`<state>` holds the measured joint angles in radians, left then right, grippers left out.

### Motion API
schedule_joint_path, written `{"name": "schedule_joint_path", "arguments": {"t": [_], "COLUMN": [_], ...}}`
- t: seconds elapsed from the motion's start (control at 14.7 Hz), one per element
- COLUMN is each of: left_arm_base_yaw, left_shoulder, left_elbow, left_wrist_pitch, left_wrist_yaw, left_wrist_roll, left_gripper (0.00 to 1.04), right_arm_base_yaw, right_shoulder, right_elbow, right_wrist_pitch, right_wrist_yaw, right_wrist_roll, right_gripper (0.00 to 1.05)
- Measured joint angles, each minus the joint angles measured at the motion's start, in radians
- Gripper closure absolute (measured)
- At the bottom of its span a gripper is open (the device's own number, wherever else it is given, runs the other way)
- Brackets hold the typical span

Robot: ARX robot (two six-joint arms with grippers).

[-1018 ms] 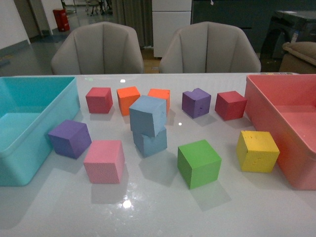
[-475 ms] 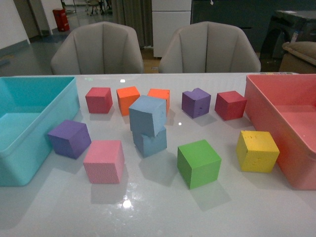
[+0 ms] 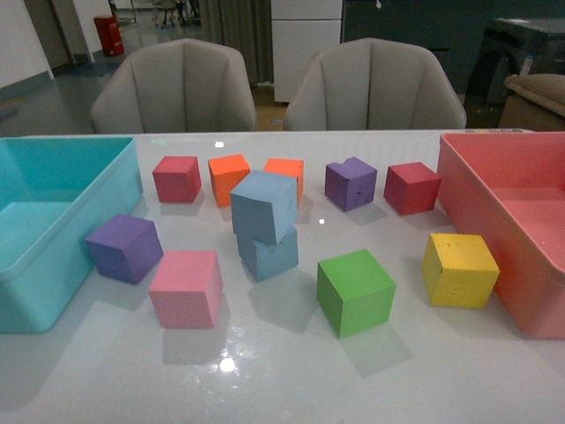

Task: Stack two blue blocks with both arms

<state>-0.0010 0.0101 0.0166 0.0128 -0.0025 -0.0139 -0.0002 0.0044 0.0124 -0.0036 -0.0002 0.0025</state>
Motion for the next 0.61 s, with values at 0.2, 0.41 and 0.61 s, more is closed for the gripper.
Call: {"name": "schedule_joint_path", "arguments": {"t": [0.2,0.41,0.61], "left_arm_base_yaw": [0.000,0.000,0.000], "left_shoulder": [-0.001,-0.001,-0.001], "left_elbow": [-0.005,-0.005,-0.005], "left_wrist_pitch": [-0.018,-0.016,-0.016], "left_wrist_yaw": [0.003,0.002,0.002], "left_wrist_roll": [0.000,0.000,0.000], "left_gripper": [1.03,0.47,0.18], "right_arm_base_yaw": [0.000,0.000,0.000], "right_shoulder": [0.000,0.000,0.000], "right_elbow": [0.000,0.000,0.000], "right_wrist_pitch": [0.000,0.000,0.000], "right_wrist_yaw": [0.000,0.000,0.000], "right_wrist_roll": [0.000,0.000,0.000], "right_gripper": [0.06,0.06,0.06]}}
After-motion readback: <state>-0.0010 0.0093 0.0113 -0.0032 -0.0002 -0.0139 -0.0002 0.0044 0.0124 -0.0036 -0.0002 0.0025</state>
